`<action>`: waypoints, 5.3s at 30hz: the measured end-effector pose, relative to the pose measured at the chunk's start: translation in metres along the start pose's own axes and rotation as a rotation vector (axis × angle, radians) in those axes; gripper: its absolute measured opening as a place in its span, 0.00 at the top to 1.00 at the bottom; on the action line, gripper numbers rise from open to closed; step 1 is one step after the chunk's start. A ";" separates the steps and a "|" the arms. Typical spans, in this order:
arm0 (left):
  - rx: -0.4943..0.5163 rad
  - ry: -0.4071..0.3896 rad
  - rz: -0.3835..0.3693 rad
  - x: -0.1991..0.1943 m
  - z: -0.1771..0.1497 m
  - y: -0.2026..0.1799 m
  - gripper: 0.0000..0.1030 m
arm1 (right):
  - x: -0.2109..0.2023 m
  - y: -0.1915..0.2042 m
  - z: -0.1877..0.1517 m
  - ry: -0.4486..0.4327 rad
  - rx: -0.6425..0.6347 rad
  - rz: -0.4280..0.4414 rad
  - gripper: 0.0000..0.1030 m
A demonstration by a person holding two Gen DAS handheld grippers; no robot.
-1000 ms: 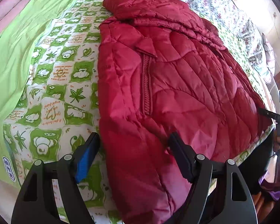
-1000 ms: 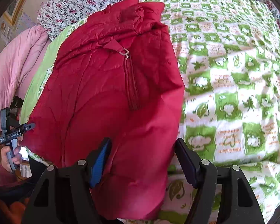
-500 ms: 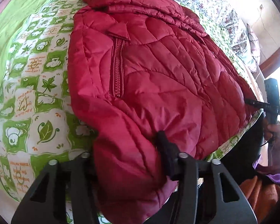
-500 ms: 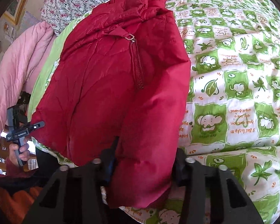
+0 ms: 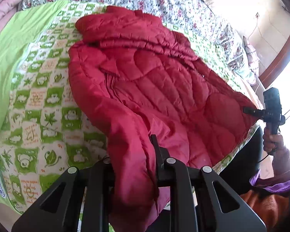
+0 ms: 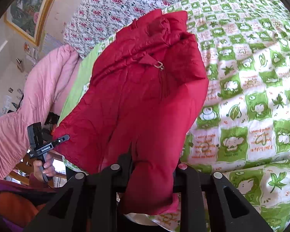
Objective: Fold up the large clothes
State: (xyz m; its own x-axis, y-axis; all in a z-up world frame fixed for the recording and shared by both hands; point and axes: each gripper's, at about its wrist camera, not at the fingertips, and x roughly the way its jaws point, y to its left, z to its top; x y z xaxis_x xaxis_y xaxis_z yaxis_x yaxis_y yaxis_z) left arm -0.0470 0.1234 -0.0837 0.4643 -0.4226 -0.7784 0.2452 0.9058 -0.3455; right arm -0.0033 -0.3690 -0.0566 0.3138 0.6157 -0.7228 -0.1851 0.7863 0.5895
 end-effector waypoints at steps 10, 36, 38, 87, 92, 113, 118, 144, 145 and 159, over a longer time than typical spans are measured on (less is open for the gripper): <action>0.000 -0.076 -0.011 -0.019 0.022 -0.009 0.84 | -0.014 0.013 0.014 -0.081 -0.007 0.040 0.79; -0.070 -0.260 -0.060 -0.045 0.075 0.000 0.84 | -0.037 0.020 0.062 -0.274 0.000 0.120 0.79; -0.085 -0.276 -0.067 -0.045 0.082 0.004 0.84 | -0.038 0.021 0.072 -0.293 -0.002 0.130 0.79; -0.372 -0.221 -0.020 0.155 0.315 0.143 0.80 | 0.151 -0.085 0.329 -0.384 0.388 0.034 0.72; -0.382 -0.216 -0.046 0.154 0.328 0.151 0.78 | 0.164 -0.101 0.337 -0.395 0.461 0.066 0.70; -0.136 -0.397 -0.025 0.059 0.294 0.076 0.46 | 0.194 -0.100 0.374 -0.356 0.433 -0.035 0.58; -0.075 -0.286 -0.133 0.112 0.276 0.017 0.46 | 0.179 -0.080 0.393 -0.351 0.380 -0.030 0.38; -0.075 -0.183 0.186 0.188 0.288 0.038 0.66 | 0.216 0.074 0.322 -0.091 -0.392 -0.389 0.31; -0.078 -0.183 0.200 0.191 0.292 0.043 0.69 | 0.224 0.066 0.324 -0.079 -0.384 -0.423 0.33; -0.156 -0.154 0.224 0.239 0.332 0.091 0.75 | 0.242 -0.014 0.357 -0.135 -0.081 -0.437 0.32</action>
State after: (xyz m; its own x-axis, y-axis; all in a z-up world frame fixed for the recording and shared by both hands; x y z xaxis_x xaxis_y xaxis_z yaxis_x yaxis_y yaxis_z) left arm 0.3692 0.0948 -0.1274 0.6187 -0.2005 -0.7596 -0.0060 0.9656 -0.2598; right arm 0.4077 -0.2492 -0.1103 0.4958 0.2177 -0.8407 -0.0788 0.9753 0.2061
